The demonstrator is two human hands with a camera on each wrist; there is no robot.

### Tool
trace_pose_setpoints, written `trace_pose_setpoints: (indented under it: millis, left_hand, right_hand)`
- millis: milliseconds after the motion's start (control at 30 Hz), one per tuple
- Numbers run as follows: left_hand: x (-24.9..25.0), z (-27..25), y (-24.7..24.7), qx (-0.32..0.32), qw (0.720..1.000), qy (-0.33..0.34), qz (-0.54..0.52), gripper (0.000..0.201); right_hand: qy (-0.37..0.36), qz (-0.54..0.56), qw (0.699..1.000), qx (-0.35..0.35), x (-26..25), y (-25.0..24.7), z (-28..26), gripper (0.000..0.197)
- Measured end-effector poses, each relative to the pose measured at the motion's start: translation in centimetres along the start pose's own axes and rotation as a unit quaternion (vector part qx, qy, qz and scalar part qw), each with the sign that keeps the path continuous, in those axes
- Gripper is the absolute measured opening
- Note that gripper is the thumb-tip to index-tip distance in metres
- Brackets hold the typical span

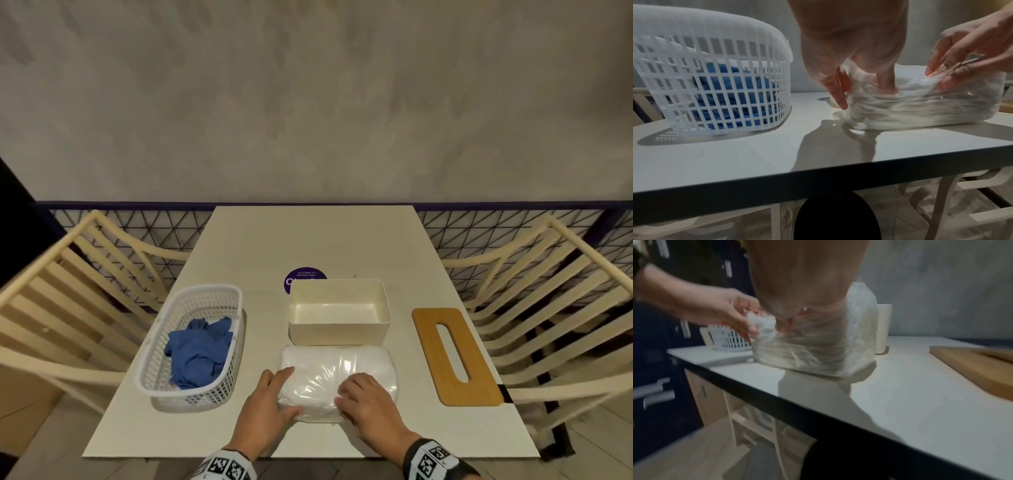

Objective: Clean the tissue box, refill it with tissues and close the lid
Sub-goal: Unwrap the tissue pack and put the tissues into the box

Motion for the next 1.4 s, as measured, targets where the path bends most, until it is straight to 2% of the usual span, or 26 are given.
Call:
trace_pose_setpoints:
  millis: [100, 233, 300, 333, 400, 467, 533, 567, 600, 667, 700, 733, 767, 800, 833, 900, 933, 967, 1233, 1333, 1400]
  left_hand:
    - [-0.3, 0.2, 0.2, 0.008, 1.0, 0.002, 0.004, 0.069]
    - [-0.1, 0.7, -0.5, -0.019, 1.0, 0.0, 0.009, 0.079]
    - [0.0, 1.2, -1.3, -0.022, 1.0, 0.008, -0.009, 0.093]
    - [0.1, 1.6, -1.7, -0.016, 1.0, 0.017, -0.015, 0.091]
    - [0.3, 2.6, -2.2, -0.025, 0.998, 0.051, -0.006, 0.072]
    - [0.8, 3.4, -2.4, -0.055, 0.995, 0.085, -0.006, 0.045]
    - [0.9, 4.0, -2.6, -0.049, 0.995, 0.079, -0.041, 0.025]
    - [1.0, 4.3, -2.6, -0.036, 0.995, 0.066, -0.067, 0.023]
    - [1.1, 4.4, -2.7, -0.025, 0.994, 0.053, -0.089, 0.023]
    - [1.2, 4.4, -3.0, -0.007, 0.991, 0.046, -0.123, 0.018]
    - [1.3, 4.3, -3.0, 0.0, 0.99, 0.046, -0.136, 0.015]
    - [1.4, 4.2, -3.2, 0.007, 0.989, 0.049, -0.142, 0.013]
    - [1.4, 4.2, -3.2, 0.013, 0.988, 0.05, -0.143, 0.012]
    - [1.4, 4.4, -3.3, 0.019, 0.988, 0.052, -0.141, 0.012]
    - [1.4, 4.7, -3.4, 0.023, 0.99, 0.053, -0.133, 0.014]
    - [1.7, 5.4, -3.3, 0.036, 0.991, 0.05, -0.117, 0.014]
    - [2.1, 5.7, -3.3, 0.048, 0.991, 0.05, -0.117, 0.015]
    - [2.5, 5.9, -3.2, 0.06, 0.989, 0.043, -0.125, 0.019]
    - [2.5, 8.0, -2.5, 0.114, 0.963, -0.047, -0.241, 0.023]
    - [2.2, 8.5, -2.0, 0.091, 0.964, -0.088, -0.235, 0.023]
    - [2.0, 8.8, -1.7, 0.069, 0.962, -0.1, -0.244, 0.027]
  right_hand:
    - [0.128, 0.175, 0.976, -0.022, 0.0, -1.0, 0.9, 0.025]
    - [0.213, 0.301, 0.927, -0.075, 0.9, -2.4, 3.1, 0.018]
    - [0.251, 0.331, 0.906, -0.087, 1.4, -2.7, 3.8, 0.033]
    - [0.262, 0.344, 0.897, -0.09, 1.5, -2.8, 4.1, 0.041]
    - [0.27, 0.376, 0.882, -0.088, 1.8, -3.2, 4.6, 0.047]
    - [0.275, 0.417, 0.862, -0.087, 2.3, -3.6, 4.9, 0.043]
    - [0.274, 0.452, 0.845, -0.079, 2.3, -4.3, 5.3, 0.034]
    - [0.269, 0.451, 0.848, -0.079, 2.4, -4.6, 5.4, 0.023]
    - [0.25, 0.415, 0.87, -0.092, 2.4, -5.2, 5.1, 0.009]
    - [0.187, 0.229, 0.94, -0.171, 3.0, -5.4, 4.1, 0.06]
    - [0.17, 0.147, 0.956, -0.188, 3.7, -5.3, 3.3, 0.075]
    - [0.17, 0.117, 0.961, -0.182, 4.3, -5.5, 2.7, 0.074]
    - [0.194, 0.142, 0.959, -0.15, 5.0, -5.6, 2.0, 0.059]
    - [0.229, 0.195, 0.949, -0.093, 5.7, -5.8, 1.4, 0.035]
    - [0.277, 0.277, 0.919, -0.042, 6.3, -5.7, 1.0, 0.015]
    - [0.347, 0.438, 0.828, 0.051, 7.5, -5.2, 0.8, 0.019]
    - [0.366, 0.482, 0.792, 0.084, 7.7, -5.2, 0.9, 0.02]
    - [0.378, 0.505, 0.769, 0.103, 7.6, -5.3, 1.2, 0.02]
    - [0.427, 0.518, 0.724, 0.161, 9.5, -2.9, 2.5, 0.024]
    - [0.445, 0.502, 0.729, 0.14, 9.5, -2.5, 2.3, 0.024]
    - [0.445, 0.47, 0.754, 0.111, 9.5, -1.9, 2.3, 0.029]
Point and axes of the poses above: each hand's wrist, its own z-axis towards the middle knuckle, its own y-axis out of the palm, x = y × z, the point moved 1 cm from there along z, towards the middle knuckle, and after that the axes turned 6 degrees about -x, right-handed, at the moved point
